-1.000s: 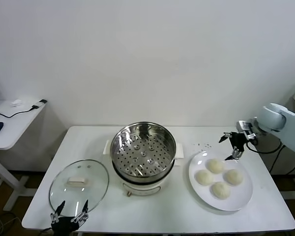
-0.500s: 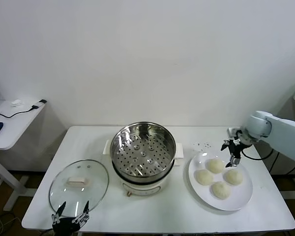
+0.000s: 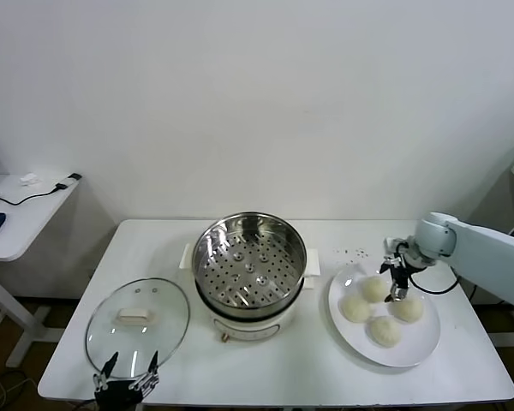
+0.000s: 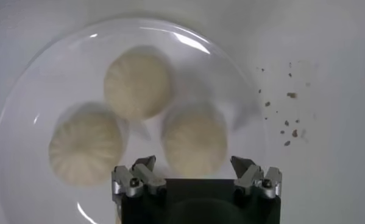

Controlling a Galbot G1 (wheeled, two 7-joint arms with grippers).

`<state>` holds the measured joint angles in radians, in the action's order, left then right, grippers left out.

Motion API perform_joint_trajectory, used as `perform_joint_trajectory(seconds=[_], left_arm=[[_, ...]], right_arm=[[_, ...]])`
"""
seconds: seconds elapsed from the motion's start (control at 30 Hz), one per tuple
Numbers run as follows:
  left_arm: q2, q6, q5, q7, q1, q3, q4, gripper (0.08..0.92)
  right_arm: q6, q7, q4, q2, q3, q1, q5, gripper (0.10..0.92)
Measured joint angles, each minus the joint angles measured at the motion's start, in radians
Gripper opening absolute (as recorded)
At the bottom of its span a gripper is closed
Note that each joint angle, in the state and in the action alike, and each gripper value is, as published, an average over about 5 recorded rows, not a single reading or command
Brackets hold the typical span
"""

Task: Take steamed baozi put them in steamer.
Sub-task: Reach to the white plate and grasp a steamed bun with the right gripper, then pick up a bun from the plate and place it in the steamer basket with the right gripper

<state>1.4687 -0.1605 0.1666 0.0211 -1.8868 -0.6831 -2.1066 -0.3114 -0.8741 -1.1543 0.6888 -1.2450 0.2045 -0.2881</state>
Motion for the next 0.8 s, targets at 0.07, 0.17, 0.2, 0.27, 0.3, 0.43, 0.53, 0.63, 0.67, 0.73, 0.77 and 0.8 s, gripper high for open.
perform_joint_trajectory(seconds=[0.07,0.17,0.2,0.27,0.3,0.43,0.53,0.63,0.67,0.73,0.77,0.8], left_arm=[[0.002,0.0,-0.003,0.0,0.0,0.003,0.0,0.823],[0.006,0.0,-0.008,0.0,-0.001,0.007,-0.002,0.823],[0.007,0.0,-0.01,0.0,-0.001,0.008,-0.002,0.823],[0.008,0.001,-0.012,0.0,-0.002,0.01,-0.003,0.823],[0.008,0.002,-0.013,0.0,-0.003,0.011,-0.004,0.823],[0.008,0.006,-0.018,0.0,-0.003,0.012,-0.003,0.823],[0.009,0.008,-0.022,0.0,-0.003,0.016,-0.002,0.823],[0.01,0.009,-0.027,0.0,-0.003,0.021,-0.002,0.823],[0.011,0.01,-0.028,0.0,-0.003,0.023,-0.002,0.823],[0.011,0.01,-0.031,0.0,-0.003,0.027,-0.002,0.823],[0.011,0.01,-0.033,0.0,-0.003,0.029,-0.003,0.823],[0.011,0.01,-0.034,0.0,-0.003,0.03,-0.003,0.823]], right_arm=[[-0.004,0.004,0.005,0.008,0.008,-0.008,0.0,0.823],[-0.007,0.007,0.01,0.018,0.016,-0.014,0.001,0.807],[-0.008,0.007,0.011,0.019,0.017,-0.015,0.002,0.791],[-0.01,0.008,0.013,0.022,0.02,-0.018,0.004,0.741],[-0.011,0.008,0.014,0.023,0.021,-0.018,0.004,0.717],[-0.013,0.004,0.012,0.023,0.022,-0.018,0.006,0.628],[-0.012,-0.005,0.005,0.017,0.021,-0.012,0.006,0.606],[-0.006,-0.017,-0.005,0.01,0.019,0.002,0.002,0.603],[-0.003,-0.023,-0.01,0.008,0.017,0.01,0.0,0.603],[0.007,-0.038,-0.018,0.007,0.01,0.033,-0.004,0.602],[0.014,-0.048,-0.022,0.008,0.004,0.05,-0.007,0.602],[0.024,-0.06,-0.025,0.01,-0.004,0.07,-0.011,0.602]])
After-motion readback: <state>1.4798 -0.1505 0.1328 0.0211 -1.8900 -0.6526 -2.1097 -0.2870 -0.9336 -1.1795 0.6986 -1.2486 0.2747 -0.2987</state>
